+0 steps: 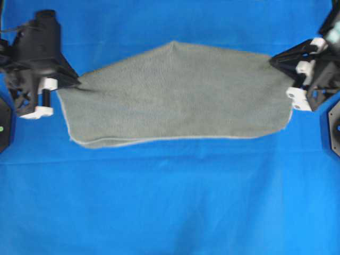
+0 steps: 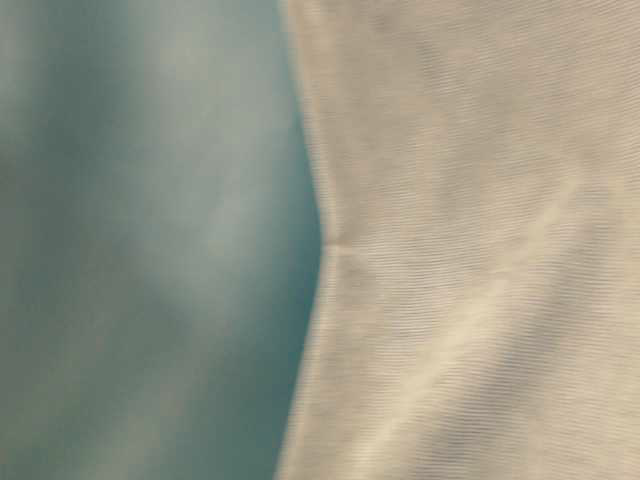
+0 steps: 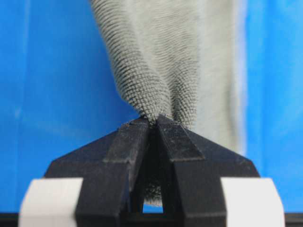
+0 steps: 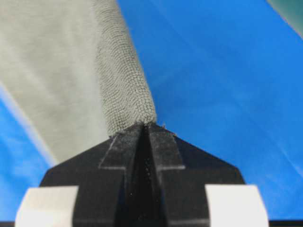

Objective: Fold a large towel.
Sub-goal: 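Grasp the towel's top-left and top-right corners with both grippers, then swing the left gripper down, rotating the towel vertical, and lay it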

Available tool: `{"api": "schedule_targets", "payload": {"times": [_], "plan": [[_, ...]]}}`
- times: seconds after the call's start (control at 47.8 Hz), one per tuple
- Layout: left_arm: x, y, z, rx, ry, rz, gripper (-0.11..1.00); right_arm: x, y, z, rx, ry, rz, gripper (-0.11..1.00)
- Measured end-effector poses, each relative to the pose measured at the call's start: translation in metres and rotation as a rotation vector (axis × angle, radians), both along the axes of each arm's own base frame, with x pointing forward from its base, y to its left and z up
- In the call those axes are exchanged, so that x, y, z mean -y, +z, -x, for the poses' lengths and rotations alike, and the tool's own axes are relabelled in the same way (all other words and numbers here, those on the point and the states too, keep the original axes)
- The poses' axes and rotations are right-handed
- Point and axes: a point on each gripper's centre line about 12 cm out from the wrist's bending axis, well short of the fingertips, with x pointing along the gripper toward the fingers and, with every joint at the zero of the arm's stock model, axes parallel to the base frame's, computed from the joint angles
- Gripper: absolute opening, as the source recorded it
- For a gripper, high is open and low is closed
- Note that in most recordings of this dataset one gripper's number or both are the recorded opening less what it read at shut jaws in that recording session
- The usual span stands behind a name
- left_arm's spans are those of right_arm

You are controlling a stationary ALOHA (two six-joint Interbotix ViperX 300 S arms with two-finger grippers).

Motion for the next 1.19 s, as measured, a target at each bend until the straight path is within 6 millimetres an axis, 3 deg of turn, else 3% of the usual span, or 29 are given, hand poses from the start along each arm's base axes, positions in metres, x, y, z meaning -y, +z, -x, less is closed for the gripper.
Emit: {"api": "schedule_targets", "payload": {"times": [0.168, 0.314, 0.523, 0.67, 1.005, 1.193], "plan": [[0.016, 0.01, 0.003, 0.045, -0.039, 0.016, 0.03, 0.008, 0.008, -0.002, 0.004, -0.019, 0.054, 0.03], [0.038, 0.007, -0.008, 0.063, -0.068, 0.08, 0.04, 0.035, 0.012, -0.009, -0.004, -0.095, 0.119, 0.03], [0.096, 0.014, -0.037, 0.164, -0.204, 0.166, 0.04, 0.087, 0.024, -0.03, 0.074, -0.186, 0.156, 0.03], [0.137, 0.022, -0.055, 0.221, -0.321, 0.189, 0.03, 0.112, 0.029, -0.05, 0.151, -0.178, 0.163, 0.03], [0.182, 0.037, -0.123, 0.299, -0.383, 0.205, 0.03, 0.142, 0.043, -0.103, 0.243, -0.118, 0.179, 0.03], [0.196, 0.037, -0.164, 0.306, -0.385, 0.199, 0.03, 0.144, 0.044, -0.107, 0.246, -0.117, 0.18, 0.03]]}}
